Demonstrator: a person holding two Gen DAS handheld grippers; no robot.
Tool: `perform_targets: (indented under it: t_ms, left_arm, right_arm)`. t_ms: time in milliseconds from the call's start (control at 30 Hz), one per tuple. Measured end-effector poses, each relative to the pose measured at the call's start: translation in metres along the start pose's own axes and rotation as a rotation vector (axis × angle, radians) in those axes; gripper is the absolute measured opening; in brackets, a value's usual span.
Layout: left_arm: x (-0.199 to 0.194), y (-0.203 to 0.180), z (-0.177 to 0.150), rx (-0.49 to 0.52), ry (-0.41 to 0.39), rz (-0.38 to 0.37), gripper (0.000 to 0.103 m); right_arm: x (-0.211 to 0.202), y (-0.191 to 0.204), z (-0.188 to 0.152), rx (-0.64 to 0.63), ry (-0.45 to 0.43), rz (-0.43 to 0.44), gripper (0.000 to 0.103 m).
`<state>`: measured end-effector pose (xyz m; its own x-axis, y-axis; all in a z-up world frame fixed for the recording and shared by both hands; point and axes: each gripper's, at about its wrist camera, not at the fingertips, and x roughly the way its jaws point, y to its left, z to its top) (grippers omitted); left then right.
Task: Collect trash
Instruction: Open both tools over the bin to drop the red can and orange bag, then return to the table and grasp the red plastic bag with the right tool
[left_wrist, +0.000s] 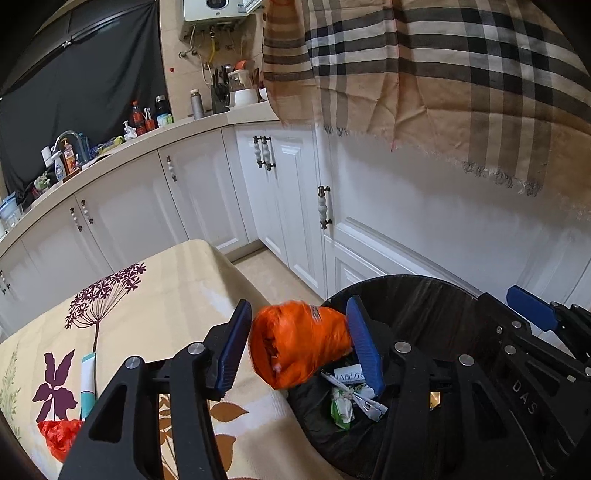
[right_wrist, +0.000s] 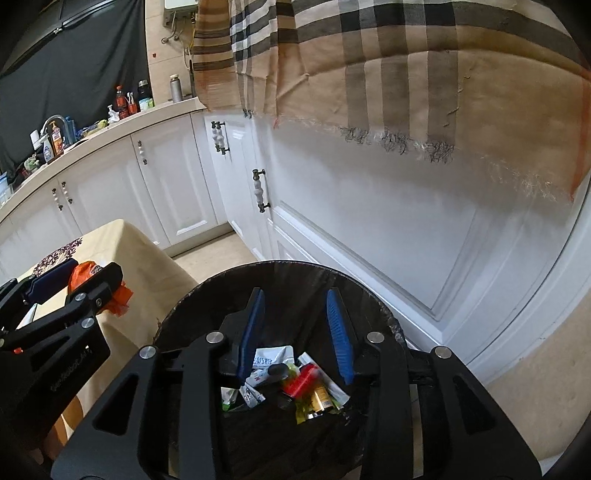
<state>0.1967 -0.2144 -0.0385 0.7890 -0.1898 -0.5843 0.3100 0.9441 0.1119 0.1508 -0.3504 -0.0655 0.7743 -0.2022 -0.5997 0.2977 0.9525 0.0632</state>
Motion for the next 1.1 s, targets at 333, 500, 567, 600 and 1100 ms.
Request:
perform_targets:
  t_ms: [333, 500, 567, 600, 1100]
  left_arm:
    - [-0.004, 0.009, -0.001, -0.022, -0.007, 0.007, 0.06]
    - [-0.018, 0.02, -0.006, -0.029, -0.014, 0.022, 0.061]
    - [-0.026, 0.029, -0.009, -0.042, -0.016, 0.03, 0.061]
    - [-0.03, 0.032, -0.011, -0.046, -0.019, 0.033, 0.061]
    - [-0.105, 0.158, -0.072, -0.167, -0.012, 0.268, 0.067]
  right_arm:
    - [-0.008, 0.005, 0.0, -0.017, -0.006, -0.001, 0.034]
    - [-0.017, 0.016, 0.0, -0.029, -0.006, 0.015, 0.035]
    - [-0.02, 0.023, -0.001, -0.035, -0.006, 0.028, 0.035]
    - [-0.023, 0.029, -0.001, -0.043, -0.006, 0.038, 0.035]
    - [-0.057, 0.143, -0.017, -0.181, 0.01, 0.253, 0.036]
